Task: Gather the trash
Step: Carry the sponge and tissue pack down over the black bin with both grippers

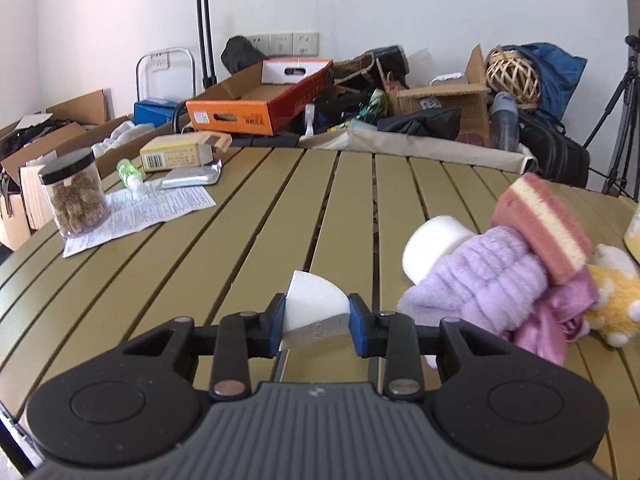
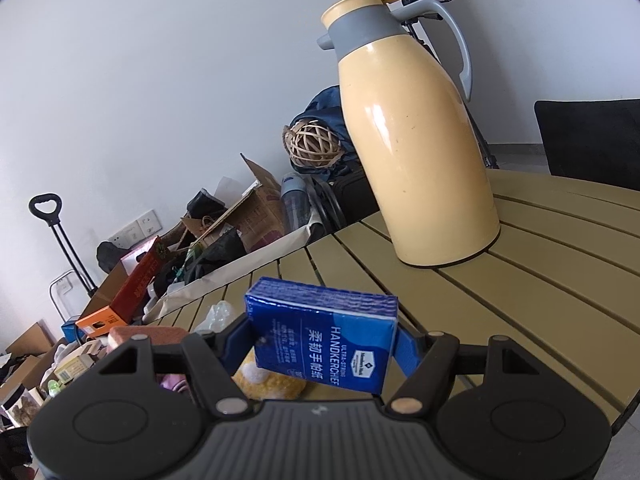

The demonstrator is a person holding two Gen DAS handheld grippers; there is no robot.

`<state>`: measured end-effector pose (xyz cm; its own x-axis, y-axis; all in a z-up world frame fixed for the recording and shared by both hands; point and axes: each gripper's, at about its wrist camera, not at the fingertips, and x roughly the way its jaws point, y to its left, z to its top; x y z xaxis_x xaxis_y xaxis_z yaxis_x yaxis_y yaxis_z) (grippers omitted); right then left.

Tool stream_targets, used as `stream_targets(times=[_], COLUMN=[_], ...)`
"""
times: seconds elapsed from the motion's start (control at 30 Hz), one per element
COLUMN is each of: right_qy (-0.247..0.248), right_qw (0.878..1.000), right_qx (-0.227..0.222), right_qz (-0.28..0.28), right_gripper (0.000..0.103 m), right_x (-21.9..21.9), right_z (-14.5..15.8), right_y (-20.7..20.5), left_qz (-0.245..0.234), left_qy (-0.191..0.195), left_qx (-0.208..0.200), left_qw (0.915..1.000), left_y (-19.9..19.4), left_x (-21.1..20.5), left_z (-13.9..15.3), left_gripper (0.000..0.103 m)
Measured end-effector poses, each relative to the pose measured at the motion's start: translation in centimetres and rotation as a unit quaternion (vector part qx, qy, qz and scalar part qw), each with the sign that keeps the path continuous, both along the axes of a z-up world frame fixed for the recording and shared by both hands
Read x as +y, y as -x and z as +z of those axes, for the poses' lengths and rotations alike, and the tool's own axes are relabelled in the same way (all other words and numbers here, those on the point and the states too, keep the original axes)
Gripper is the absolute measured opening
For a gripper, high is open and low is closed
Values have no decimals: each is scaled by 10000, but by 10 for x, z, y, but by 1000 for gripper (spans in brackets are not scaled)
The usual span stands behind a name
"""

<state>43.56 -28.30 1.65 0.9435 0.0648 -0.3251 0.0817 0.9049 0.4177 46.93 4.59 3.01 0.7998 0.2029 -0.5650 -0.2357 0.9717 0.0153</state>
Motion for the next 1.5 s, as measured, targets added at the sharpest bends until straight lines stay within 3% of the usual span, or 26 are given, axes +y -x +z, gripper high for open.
stream_targets(times=[0.37, 0.83, 1.5], right_qy=[-4, 538, 1240], right_qw=[9992, 9955, 9804], right_qx=[-34, -169, 455], right_qz=[393, 767, 1461], right_gripper=[70, 70, 70], right_x=[17, 42, 63], right_z=[2, 1, -53], right_y=[23, 86, 194], left_qz=[-257, -600, -838], left_qy=[-38, 99, 306], left_qx=[-284, -525, -212], left_qw=[9993, 9968, 9958], left_y=[58, 139, 234], left_x=[-12, -24, -33], left_z=[21, 34, -4], left_gripper=[33, 33, 33])
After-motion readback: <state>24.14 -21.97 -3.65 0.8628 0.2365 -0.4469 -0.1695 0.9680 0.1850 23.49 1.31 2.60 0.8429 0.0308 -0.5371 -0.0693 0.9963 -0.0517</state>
